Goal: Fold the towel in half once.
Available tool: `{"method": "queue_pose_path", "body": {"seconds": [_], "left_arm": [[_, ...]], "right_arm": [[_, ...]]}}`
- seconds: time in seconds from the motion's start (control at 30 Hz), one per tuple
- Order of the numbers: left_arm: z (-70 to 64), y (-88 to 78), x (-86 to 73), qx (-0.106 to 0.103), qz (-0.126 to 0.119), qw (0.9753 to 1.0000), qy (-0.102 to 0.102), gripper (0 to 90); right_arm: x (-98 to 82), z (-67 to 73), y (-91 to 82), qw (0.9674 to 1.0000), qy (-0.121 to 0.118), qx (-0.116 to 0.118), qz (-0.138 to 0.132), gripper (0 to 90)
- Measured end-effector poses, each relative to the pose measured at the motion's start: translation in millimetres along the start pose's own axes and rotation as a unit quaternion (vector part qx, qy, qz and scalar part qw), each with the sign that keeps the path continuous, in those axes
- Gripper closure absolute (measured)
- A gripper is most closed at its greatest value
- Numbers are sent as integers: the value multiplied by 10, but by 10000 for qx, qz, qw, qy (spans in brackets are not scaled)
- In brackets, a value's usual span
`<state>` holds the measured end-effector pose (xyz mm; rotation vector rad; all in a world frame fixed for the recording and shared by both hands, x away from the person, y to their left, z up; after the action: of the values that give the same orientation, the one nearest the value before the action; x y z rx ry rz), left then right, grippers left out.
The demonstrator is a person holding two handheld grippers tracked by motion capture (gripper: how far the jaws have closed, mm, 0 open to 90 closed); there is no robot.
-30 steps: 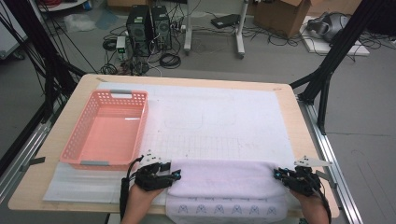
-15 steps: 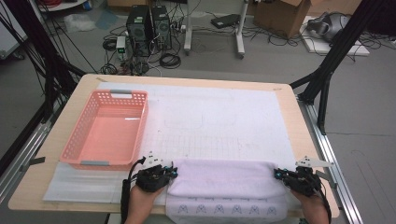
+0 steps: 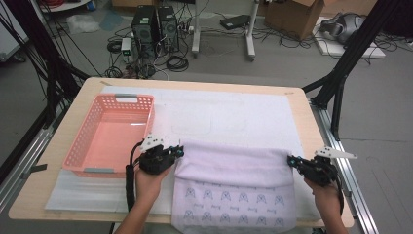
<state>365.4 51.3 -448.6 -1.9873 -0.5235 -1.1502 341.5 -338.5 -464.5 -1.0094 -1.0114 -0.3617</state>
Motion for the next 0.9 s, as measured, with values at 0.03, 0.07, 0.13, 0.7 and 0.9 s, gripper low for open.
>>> {"method": "queue_pose_path", "body": {"seconds": [0.03,0.07,0.13,0.7,0.9], "left_arm": [[33,30,27,48,18,10000,18,858],[74,73,62,107,34,9999,5,857],[167,168,137,209,49,9998,-39,857],[502,548,381,768,126,9967,-221,838],[361,503,310,422,79,9988,-223,587]], "right_arm": [[60,-37,44,10000,26,-20,-16,872],[101,-65,79,10000,16,-35,1,872],[219,-146,193,9999,-71,-132,77,872],[617,-505,729,9970,206,-743,-25,868],[572,-526,721,9947,663,-789,-38,552]]}}
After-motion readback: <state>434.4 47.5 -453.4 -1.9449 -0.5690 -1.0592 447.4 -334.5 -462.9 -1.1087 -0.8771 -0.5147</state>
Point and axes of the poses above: each handheld gripper's, and its own axes: y roughly forward along the jaws, x roughly out of its top, z roughly to its left, the point moved 9 cm from there along y, roughly forward along the jaws, and after that the axes turned 2 degrees about -y, right-handed, at the moved point
